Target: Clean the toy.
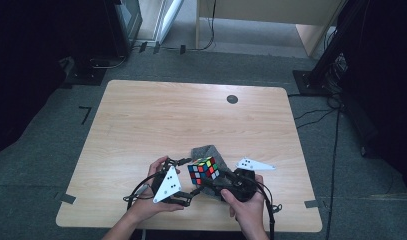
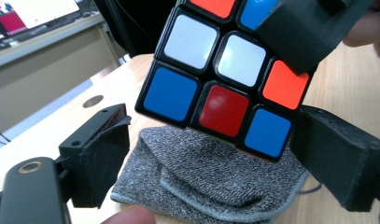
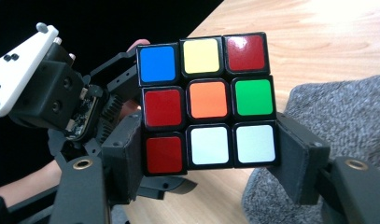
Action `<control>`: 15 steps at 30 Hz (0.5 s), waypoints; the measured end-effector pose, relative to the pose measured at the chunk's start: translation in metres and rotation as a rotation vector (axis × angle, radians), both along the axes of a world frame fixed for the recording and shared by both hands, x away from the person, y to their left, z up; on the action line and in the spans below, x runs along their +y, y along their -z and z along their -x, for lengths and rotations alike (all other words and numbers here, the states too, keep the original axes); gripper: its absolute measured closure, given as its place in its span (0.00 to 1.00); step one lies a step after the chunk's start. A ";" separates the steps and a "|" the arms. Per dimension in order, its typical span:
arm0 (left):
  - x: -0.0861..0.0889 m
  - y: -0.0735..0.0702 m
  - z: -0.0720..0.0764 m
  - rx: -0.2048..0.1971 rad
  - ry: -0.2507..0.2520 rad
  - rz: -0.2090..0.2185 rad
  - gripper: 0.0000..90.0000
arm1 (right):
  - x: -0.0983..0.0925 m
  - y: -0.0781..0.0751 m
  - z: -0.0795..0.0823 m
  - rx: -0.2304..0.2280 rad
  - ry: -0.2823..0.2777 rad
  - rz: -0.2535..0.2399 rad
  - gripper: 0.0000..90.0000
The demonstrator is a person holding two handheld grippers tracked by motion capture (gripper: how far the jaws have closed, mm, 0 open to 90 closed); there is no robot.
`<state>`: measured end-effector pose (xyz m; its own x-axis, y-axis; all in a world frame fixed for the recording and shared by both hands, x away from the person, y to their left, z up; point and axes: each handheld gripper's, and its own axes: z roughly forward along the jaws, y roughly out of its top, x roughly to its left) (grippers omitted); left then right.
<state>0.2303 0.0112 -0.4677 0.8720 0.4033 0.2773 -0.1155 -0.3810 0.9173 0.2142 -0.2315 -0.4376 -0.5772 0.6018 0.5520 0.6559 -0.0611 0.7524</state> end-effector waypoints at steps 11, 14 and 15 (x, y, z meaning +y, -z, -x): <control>-0.001 0.003 0.005 -0.037 0.013 -0.009 0.35 | 0.004 0.007 -0.005 0.088 -0.042 -0.016 0.38; 0.000 0.003 0.003 -0.013 0.017 0.010 0.35 | 0.003 0.007 -0.006 0.086 -0.052 -0.025 0.37; 0.001 0.002 0.002 0.004 0.018 0.021 0.36 | 0.002 0.006 -0.007 0.078 -0.056 -0.029 0.36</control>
<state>0.2283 0.0121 -0.4697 0.8802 0.3936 0.2650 -0.1181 -0.3593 0.9257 0.2207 -0.2294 -0.4441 -0.5638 0.5532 0.6133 0.7156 -0.0437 0.6972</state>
